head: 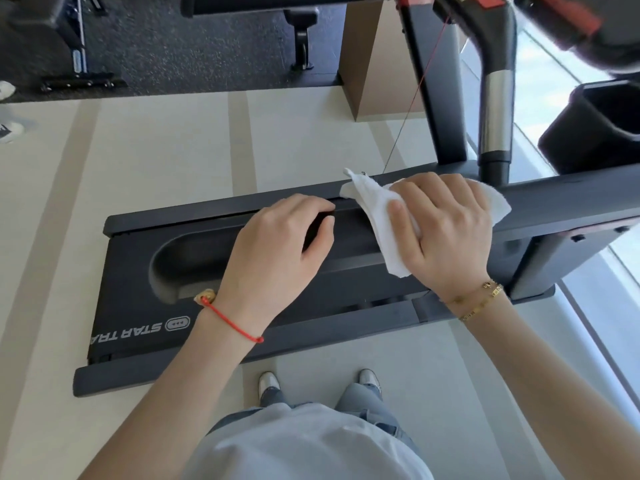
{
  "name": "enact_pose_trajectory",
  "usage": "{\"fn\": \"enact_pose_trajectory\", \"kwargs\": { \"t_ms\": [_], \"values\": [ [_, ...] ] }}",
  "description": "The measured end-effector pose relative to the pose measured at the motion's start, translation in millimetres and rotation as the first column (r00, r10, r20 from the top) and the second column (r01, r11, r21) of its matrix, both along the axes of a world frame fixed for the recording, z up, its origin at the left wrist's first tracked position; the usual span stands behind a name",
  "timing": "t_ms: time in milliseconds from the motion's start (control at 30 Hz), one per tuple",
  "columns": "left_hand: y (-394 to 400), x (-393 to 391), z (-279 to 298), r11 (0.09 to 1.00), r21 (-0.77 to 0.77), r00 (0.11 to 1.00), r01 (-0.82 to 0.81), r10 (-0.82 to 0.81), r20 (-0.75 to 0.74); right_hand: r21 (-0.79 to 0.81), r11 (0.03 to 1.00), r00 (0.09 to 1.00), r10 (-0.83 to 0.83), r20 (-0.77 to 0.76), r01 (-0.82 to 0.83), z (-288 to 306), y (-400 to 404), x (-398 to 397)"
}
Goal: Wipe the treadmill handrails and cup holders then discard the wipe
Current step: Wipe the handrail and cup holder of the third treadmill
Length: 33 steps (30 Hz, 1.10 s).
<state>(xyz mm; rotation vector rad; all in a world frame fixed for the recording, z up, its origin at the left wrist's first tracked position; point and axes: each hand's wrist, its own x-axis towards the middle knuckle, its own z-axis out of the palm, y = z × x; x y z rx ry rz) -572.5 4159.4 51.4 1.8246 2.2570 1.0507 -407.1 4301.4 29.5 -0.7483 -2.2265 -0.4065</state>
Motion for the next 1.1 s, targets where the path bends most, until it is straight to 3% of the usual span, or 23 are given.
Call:
{"fn": "enact_pose_trajectory", "kwargs": {
  "t_ms": [200,467,800,1000,1100],
  "values": [
    [47,53,2,1.000,0.024,1.000,-0.010,0.010,-0.002,0.011,1.000,1.000,-0.022,0.018,0.021,5,48,64],
    [103,121,6,0.999,0.051,0.999,0.013,-0.011,-0.042,0.000,0.993,0.991,0.116,0.066,-0.116,9,83,110],
    [138,176,10,0.996,0.079,0.999,-0.039,0.042,-0.034,-0.039,0.999,0.999,-0.033,0.038,0.034,24,131,181],
    [153,198,7,0.993,0.091,0.995,-0.071,0.077,-0.063,-0.050,0.992,0.982,0.118,0.146,-0.112,17,135,196],
    [158,204,7,0.992,0.100,0.994,-0.077,0.084,-0.067,-0.028,0.998,0.993,0.055,0.109,-0.053,21,160,227]
  ]
}}
